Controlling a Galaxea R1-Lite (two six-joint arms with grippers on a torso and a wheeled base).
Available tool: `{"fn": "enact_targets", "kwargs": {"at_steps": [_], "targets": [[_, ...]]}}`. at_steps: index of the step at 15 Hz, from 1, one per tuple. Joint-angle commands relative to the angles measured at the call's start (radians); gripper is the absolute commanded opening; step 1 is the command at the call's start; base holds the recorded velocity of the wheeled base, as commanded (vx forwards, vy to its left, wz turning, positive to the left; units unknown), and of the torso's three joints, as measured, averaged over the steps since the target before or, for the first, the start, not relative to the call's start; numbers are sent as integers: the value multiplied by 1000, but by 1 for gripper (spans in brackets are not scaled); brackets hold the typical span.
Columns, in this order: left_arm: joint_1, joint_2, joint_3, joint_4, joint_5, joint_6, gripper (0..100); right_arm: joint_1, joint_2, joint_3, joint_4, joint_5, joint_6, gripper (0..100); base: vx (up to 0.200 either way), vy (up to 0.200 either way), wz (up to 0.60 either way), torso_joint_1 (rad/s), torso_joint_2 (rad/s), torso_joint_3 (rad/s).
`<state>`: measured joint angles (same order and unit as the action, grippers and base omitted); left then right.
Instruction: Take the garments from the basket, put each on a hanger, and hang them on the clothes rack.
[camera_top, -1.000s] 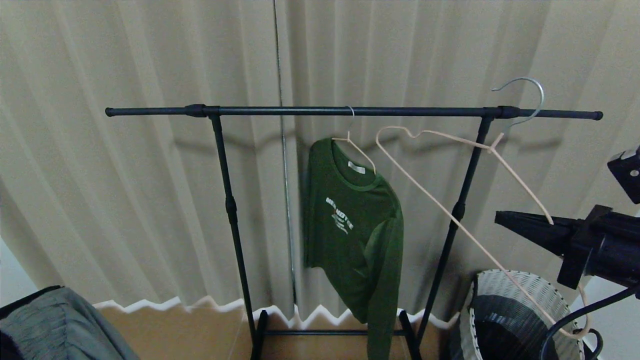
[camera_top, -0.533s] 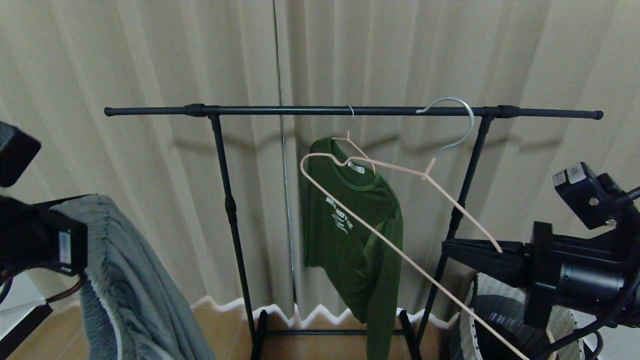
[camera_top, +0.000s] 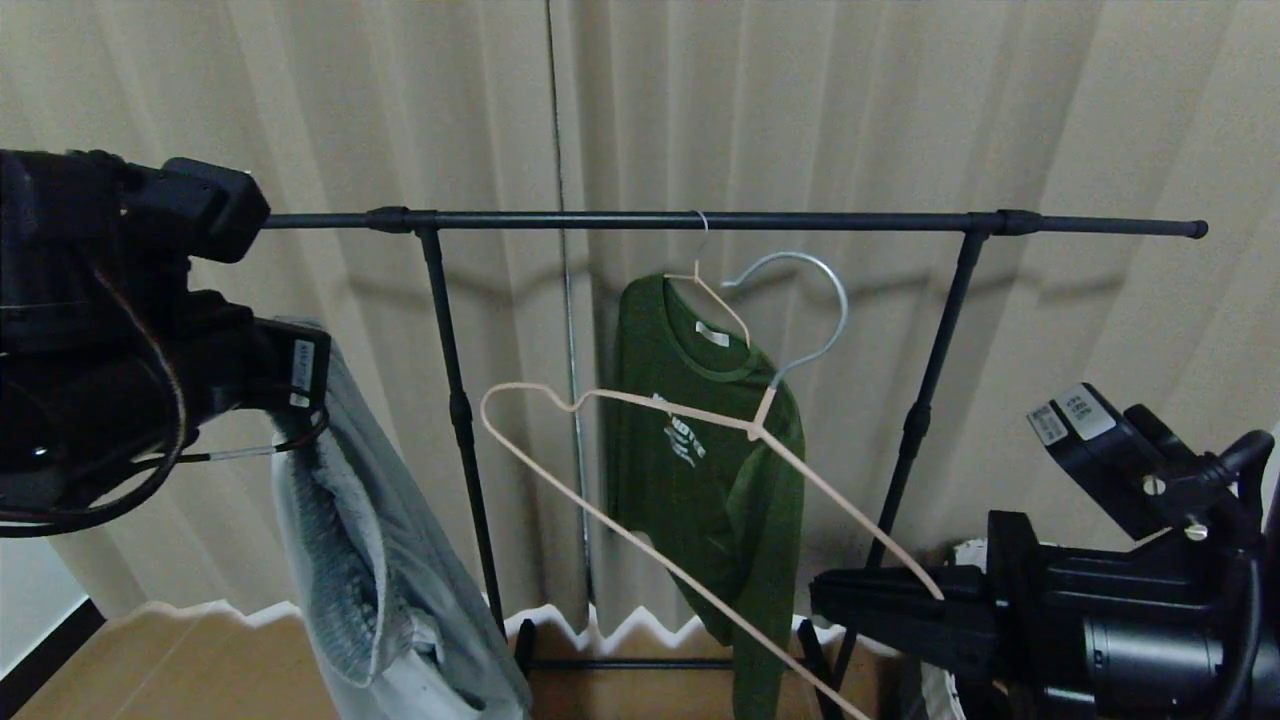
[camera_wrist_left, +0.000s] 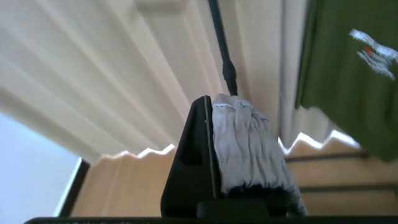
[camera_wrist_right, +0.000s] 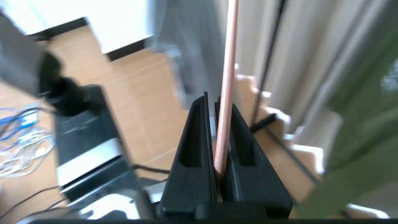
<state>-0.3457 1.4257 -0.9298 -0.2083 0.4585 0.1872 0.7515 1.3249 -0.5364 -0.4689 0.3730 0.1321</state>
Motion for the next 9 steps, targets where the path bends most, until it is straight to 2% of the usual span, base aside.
{"fn": "enact_targets", "kwargs": {"at_steps": [1,4,9], "targets": [[-27,93,-32,-20,9,-14,0,45,4,3,0,0,4,0,0,0,0,0,0,0],[-50,133,-32,-66,58,-32,0,89,2,-7,0,-2,53,0,0,0,0,0,0,0],[-55,133,-26,-66,60,-49,0,112,13,-17,0,-2,63,0,0,0,0,0,0,0]]}}
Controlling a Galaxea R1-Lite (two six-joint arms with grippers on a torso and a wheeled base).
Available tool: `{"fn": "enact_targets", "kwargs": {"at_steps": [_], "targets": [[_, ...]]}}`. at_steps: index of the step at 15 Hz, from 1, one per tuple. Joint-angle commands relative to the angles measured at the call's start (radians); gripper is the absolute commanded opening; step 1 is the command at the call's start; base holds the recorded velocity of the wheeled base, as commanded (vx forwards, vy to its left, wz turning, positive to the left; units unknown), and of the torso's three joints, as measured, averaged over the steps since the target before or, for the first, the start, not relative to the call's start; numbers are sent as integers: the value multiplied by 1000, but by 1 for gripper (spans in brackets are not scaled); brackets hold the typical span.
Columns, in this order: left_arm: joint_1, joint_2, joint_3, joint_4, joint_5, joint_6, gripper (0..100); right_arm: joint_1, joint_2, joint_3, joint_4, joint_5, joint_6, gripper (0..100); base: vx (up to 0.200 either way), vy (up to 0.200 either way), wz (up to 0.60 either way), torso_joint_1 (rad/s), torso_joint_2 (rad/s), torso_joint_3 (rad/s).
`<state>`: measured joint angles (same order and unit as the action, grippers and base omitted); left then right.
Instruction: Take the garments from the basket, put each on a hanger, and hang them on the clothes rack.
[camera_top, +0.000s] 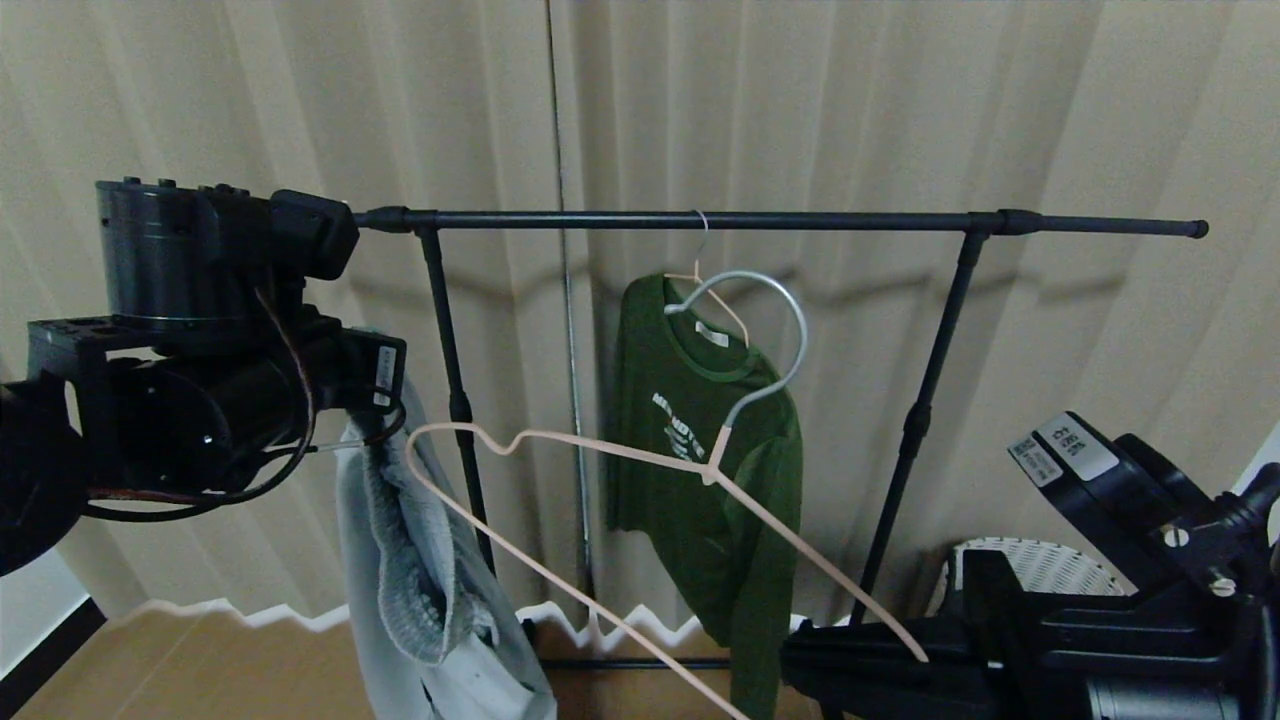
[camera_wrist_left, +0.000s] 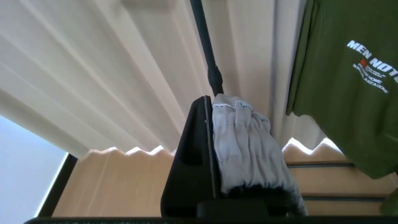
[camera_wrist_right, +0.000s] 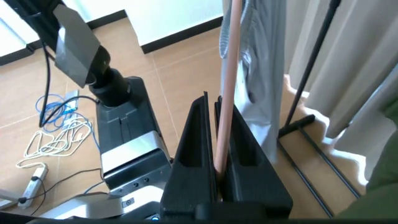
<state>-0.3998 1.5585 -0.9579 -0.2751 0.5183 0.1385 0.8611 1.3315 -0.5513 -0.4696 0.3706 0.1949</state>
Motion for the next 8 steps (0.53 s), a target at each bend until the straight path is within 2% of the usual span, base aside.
{"fn": "enact_targets", "kwargs": {"at_steps": [1,4,6,8], "targets": [[-2,0,4,-1,0,0,0,4,17,-9,0,1,0,0,0,0,0,0,0,0],[-11,-5,8,1,2,0,0,9,114,-64,-3,-6,37,0,0,0,0,0,0,0],[-4,-2,7,-1,3,0,0,10,120,-90,-1,-7,98,0,0,0,0,0,0,0],[6,2,7,-1,29,0,0,16,98,-85,5,-7,101,0,0,0,0,0,0,0]]}}
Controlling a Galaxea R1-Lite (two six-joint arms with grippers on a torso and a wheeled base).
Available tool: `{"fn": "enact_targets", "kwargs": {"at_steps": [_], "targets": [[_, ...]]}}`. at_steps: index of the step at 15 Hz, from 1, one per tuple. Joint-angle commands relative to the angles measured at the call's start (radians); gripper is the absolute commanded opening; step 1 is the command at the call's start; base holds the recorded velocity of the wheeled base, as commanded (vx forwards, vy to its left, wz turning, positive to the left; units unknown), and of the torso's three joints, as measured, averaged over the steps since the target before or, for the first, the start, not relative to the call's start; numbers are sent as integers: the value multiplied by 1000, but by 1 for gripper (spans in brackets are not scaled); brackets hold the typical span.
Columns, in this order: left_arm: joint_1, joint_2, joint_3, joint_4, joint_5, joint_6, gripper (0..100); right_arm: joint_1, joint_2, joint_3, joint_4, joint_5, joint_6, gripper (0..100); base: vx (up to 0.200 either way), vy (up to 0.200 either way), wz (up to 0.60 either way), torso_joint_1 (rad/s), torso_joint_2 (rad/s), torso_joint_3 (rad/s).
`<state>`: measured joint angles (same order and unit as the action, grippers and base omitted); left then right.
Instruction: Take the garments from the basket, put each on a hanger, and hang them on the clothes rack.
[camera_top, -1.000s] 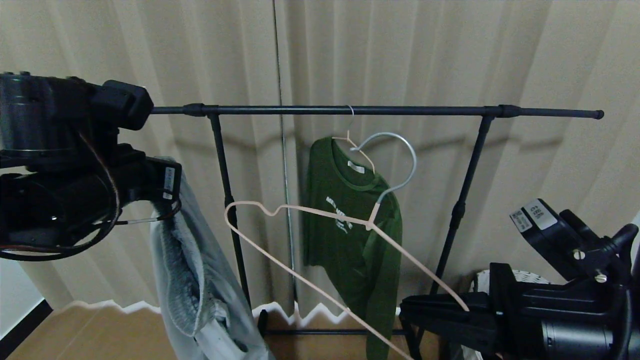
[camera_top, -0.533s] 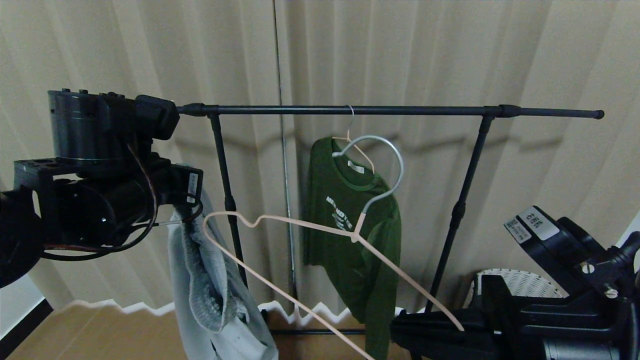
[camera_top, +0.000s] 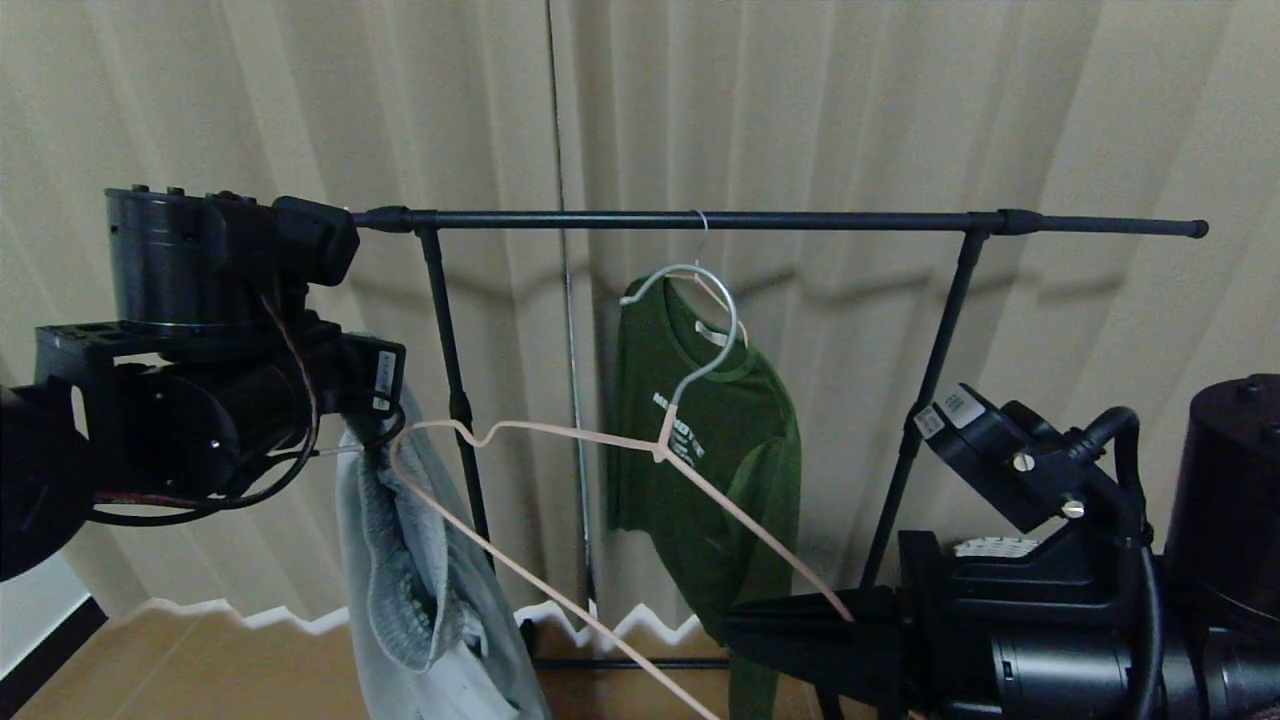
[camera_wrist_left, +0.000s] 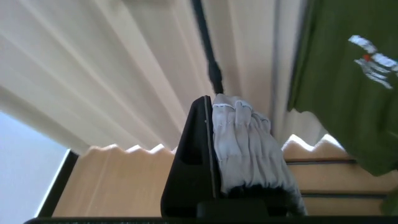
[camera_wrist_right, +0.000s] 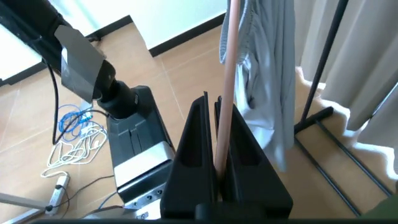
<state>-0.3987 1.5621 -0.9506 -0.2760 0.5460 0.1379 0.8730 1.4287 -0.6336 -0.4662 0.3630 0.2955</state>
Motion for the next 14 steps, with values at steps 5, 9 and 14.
{"fn": "enact_targets", "kwargs": {"at_steps": [5,9,14], "targets": [[-3,-24,10,6,6,-17,0,21,118,-72,-11,-84,7,0,0,0,0,0,0,0],[-3,-34,30,6,8,-18,0,23,239,-103,-181,-156,20,0,0,0,0,0,0,0],[-3,-57,41,6,8,-20,0,37,355,-198,-192,-200,22,0,0,0,0,0,0,0]]}}
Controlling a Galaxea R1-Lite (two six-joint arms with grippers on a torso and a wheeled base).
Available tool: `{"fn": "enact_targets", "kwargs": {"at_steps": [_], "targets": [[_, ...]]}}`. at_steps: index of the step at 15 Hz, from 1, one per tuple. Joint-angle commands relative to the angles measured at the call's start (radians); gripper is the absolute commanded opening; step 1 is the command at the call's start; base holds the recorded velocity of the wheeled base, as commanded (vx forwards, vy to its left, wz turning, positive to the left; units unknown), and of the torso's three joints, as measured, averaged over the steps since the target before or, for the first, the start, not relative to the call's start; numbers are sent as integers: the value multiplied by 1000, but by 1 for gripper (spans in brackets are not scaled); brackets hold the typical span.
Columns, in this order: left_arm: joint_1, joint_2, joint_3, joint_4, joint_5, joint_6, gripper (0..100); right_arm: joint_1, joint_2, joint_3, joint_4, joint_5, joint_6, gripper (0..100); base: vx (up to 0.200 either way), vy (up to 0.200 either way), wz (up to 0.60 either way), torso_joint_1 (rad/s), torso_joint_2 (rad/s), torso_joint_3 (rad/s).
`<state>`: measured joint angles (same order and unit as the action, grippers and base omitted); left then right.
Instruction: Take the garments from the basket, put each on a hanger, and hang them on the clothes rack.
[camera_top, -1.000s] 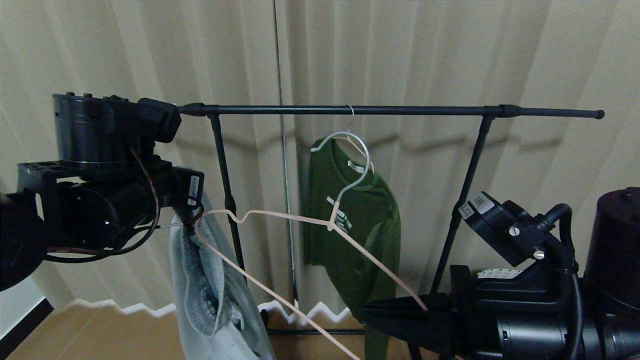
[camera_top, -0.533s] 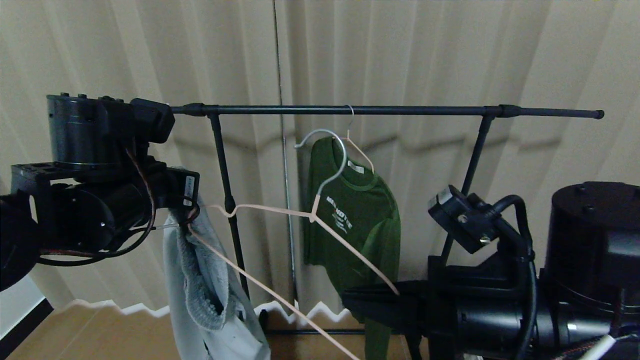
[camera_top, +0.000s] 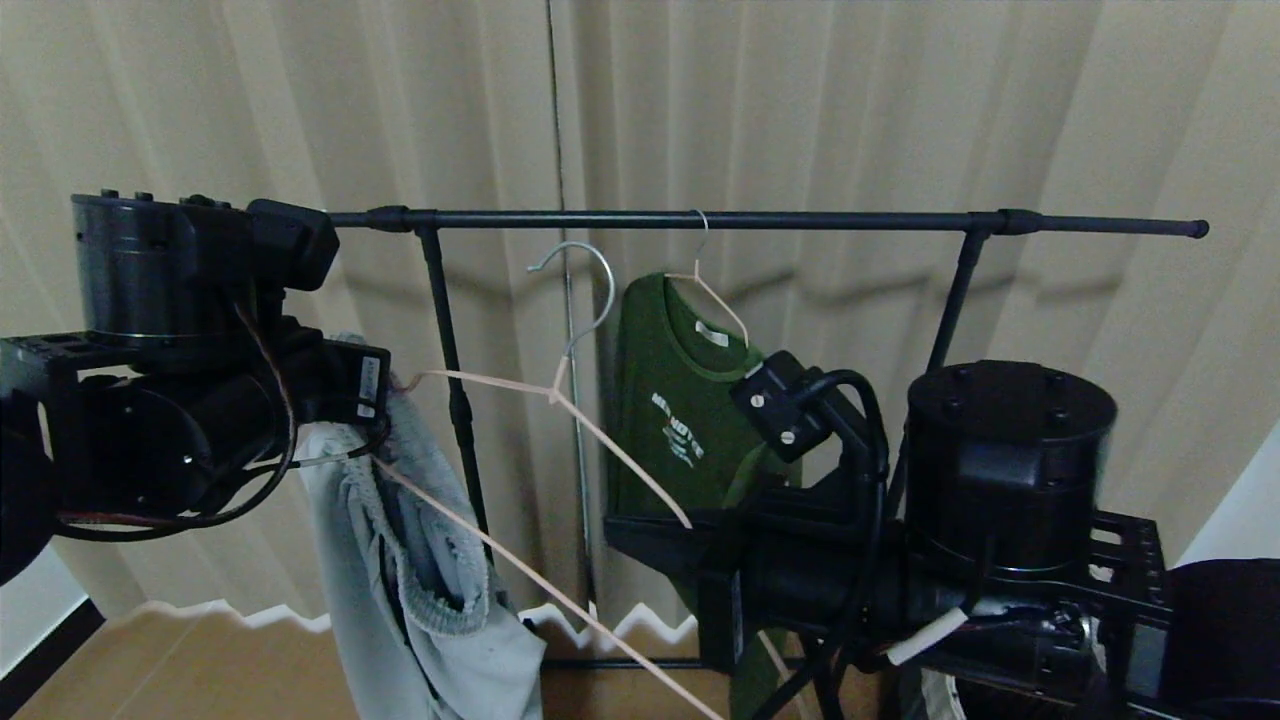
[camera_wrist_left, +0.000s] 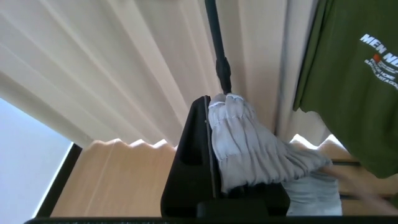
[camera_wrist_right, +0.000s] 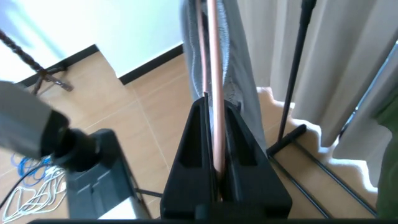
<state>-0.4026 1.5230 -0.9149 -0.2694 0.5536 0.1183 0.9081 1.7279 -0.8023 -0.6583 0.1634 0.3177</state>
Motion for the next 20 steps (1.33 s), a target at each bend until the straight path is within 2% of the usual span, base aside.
{"fn": "enact_targets", "kwargs": {"at_steps": [1,4,6,10,12,13,16,17,18,20], "targets": [[1,-26,11,-1,0,0,0,2,64,-37,0,-1,0,0,0,0,0,0,0,0],[-71,-90,53,2,2,-5,0,2,110,-81,0,-5,1,0,0,0,0,0,0,0],[-140,-101,51,2,3,-35,0,2,113,-83,0,-7,1,0,0,0,0,0,0,0],[-254,-152,54,1,-1,-43,0,-18,114,-81,0,-7,1,0,0,0,0,0,0,0],[-277,-162,67,-2,-26,-34,0,-38,113,-81,2,-7,0,0,0,0,0,0,0,0],[-279,-173,79,-2,-64,-31,0,-44,111,-80,2,-8,0,0,0,0,0,0,0,0],[-282,-230,128,-4,-288,9,0,-61,105,-80,3,-10,-3,0,0,0,0,0,0,0],[-282,-233,129,-4,-294,11,0,-61,105,-80,3,-10,-3,0,0,0,0,0,0,0],[-282,-265,151,-5,-403,44,0,-71,101,-75,3,-10,-9,0,0,0,0,0,0,0],[-282,-279,163,-5,-451,49,0,-84,84,-70,3,-12,-23,0,0,0,0,0,0,0]]}}
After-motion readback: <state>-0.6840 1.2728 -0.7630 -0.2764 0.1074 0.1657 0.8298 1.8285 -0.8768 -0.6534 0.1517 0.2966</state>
